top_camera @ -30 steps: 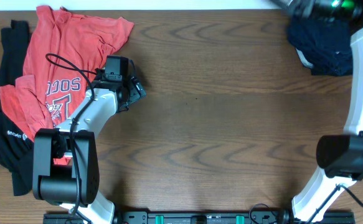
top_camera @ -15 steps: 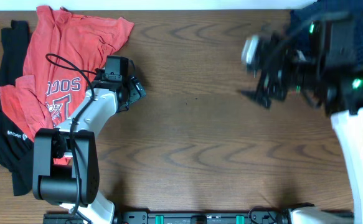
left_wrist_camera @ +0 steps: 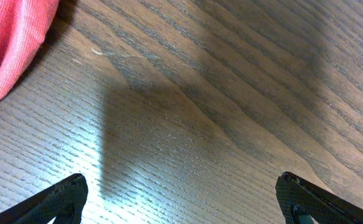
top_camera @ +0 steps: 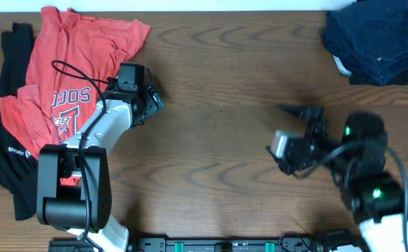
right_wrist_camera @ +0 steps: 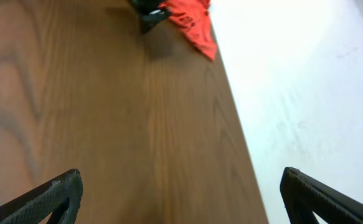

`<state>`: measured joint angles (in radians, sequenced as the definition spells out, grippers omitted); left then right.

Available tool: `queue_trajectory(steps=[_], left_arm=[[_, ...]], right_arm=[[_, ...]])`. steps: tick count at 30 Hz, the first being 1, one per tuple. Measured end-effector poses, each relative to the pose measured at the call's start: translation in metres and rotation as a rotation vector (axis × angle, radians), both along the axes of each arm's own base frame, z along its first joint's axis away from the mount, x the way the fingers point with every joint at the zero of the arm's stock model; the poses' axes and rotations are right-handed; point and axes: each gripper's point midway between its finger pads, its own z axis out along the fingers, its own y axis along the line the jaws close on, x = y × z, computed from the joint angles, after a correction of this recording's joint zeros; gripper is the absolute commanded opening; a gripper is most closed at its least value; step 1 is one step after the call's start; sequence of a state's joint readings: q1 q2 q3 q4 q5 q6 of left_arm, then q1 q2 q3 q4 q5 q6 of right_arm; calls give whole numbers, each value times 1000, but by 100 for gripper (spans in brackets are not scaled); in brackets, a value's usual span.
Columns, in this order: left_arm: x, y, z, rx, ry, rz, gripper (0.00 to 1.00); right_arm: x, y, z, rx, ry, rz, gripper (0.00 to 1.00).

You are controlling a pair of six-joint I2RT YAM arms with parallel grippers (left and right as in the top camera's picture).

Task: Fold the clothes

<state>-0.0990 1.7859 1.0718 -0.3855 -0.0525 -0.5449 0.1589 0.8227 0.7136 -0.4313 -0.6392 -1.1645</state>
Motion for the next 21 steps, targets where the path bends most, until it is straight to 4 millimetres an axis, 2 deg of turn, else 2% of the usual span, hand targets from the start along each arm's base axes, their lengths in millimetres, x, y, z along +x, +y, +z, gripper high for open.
queue_trajectory(steps=[6, 8, 15, 21], left_arm=[[0, 0, 0, 0, 0, 0, 98], [0, 0, 0, 0, 0, 0, 98], [0, 0, 0, 0, 0, 0, 98], [0, 0, 0, 0, 0, 0, 98]], right_arm=[[-30, -4, -52, 9, -71, 6, 99], [-38, -5, -63, 14, -104, 7, 99], [-54, -8, -88, 29, -187, 9, 99], [-55, -12, -97, 37, -261, -12, 99]])
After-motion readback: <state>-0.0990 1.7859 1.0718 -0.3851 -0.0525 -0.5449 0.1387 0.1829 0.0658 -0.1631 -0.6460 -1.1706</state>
